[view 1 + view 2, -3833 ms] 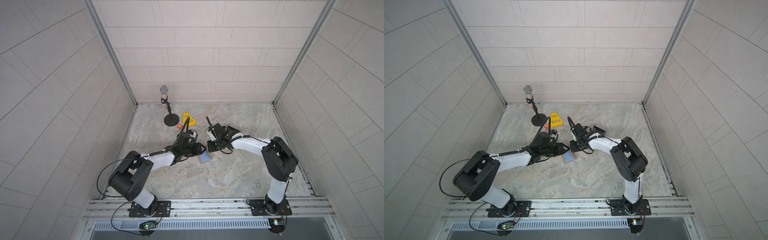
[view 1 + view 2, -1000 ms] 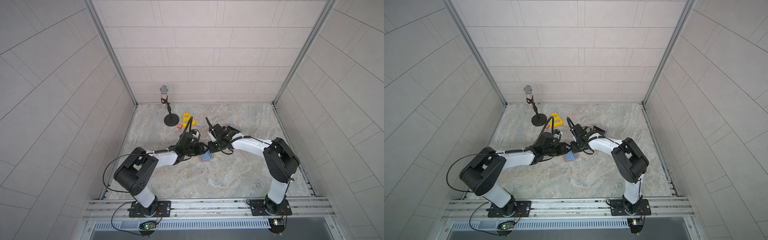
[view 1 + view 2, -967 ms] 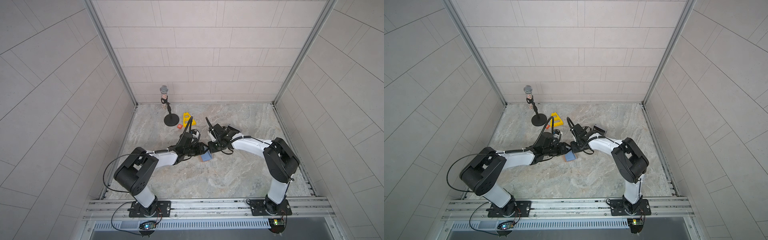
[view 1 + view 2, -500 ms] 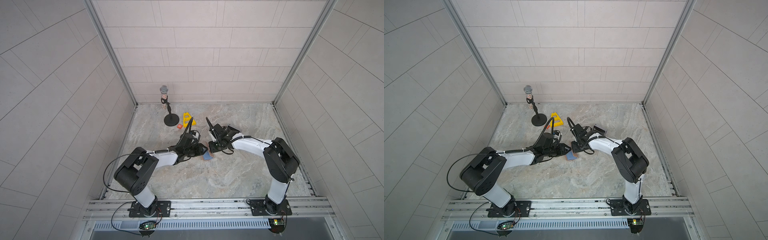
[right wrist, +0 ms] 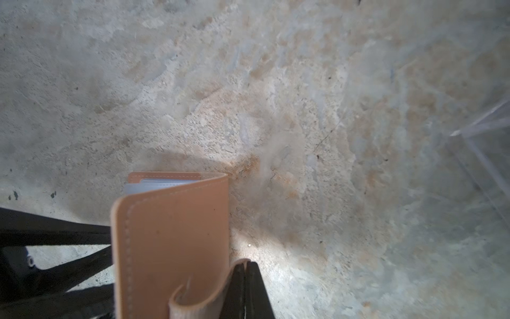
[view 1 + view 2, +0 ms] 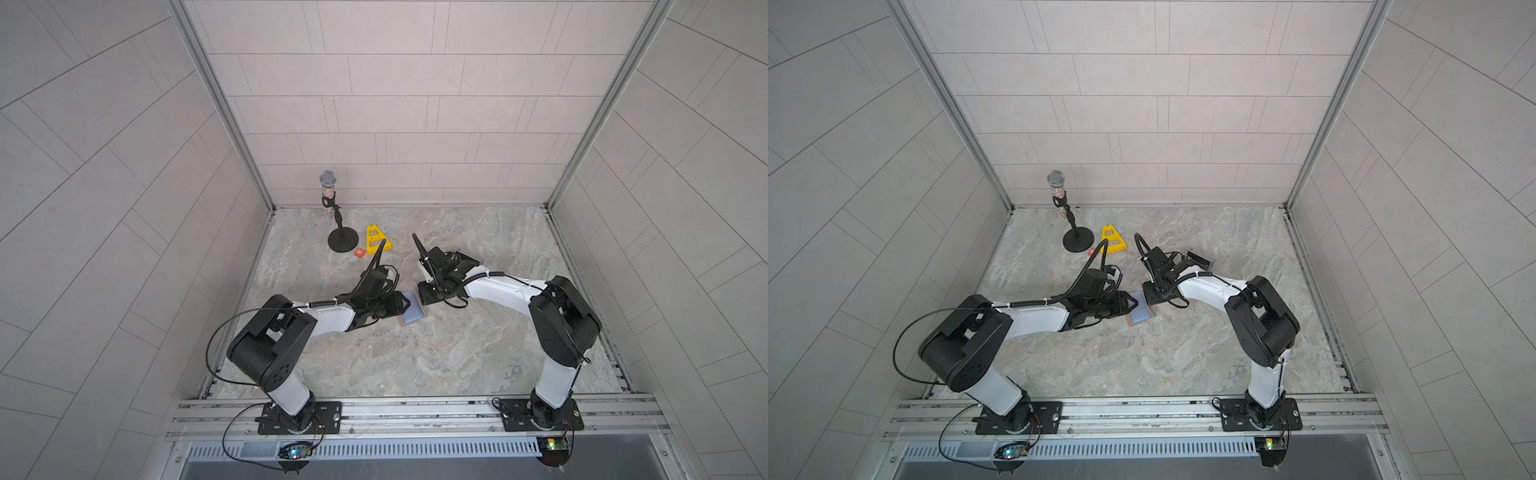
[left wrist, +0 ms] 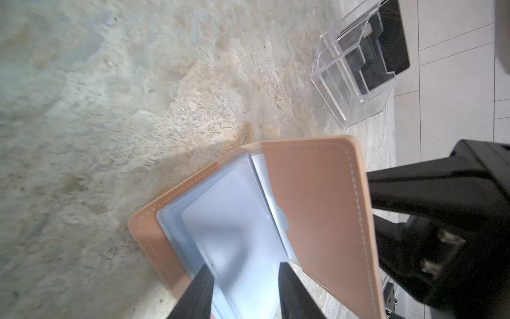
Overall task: Insert credit cards into a card holder
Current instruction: Open the card holder at the center of the table.
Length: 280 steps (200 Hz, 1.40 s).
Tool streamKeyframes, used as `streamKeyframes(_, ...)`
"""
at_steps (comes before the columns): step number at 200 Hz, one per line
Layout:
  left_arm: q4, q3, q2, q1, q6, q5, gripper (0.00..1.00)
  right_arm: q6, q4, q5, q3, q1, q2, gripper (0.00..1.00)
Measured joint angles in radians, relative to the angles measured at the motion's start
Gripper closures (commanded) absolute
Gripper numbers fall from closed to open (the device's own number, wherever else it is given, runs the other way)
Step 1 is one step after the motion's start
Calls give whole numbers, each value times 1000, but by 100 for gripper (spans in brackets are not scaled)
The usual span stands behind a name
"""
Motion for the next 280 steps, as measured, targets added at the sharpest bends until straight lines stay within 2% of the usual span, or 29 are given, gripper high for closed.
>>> streamKeyframes(52,-9,1,7,0,0,1,55,0,-11,10,0,-7,-2,100)
streamKeyframes(88,-87,34,35,0,26,-24,55,-1,-29,31,0,-16,-14,100)
streamKeyframes(215,-168,87,52,-6,72,-37,55,-31,-127,237,-3,-21,-50,100)
streamKeyframes(280,-220,141,84,-13,126,-36,55,-46,-145,287,-96,-47,-80,100)
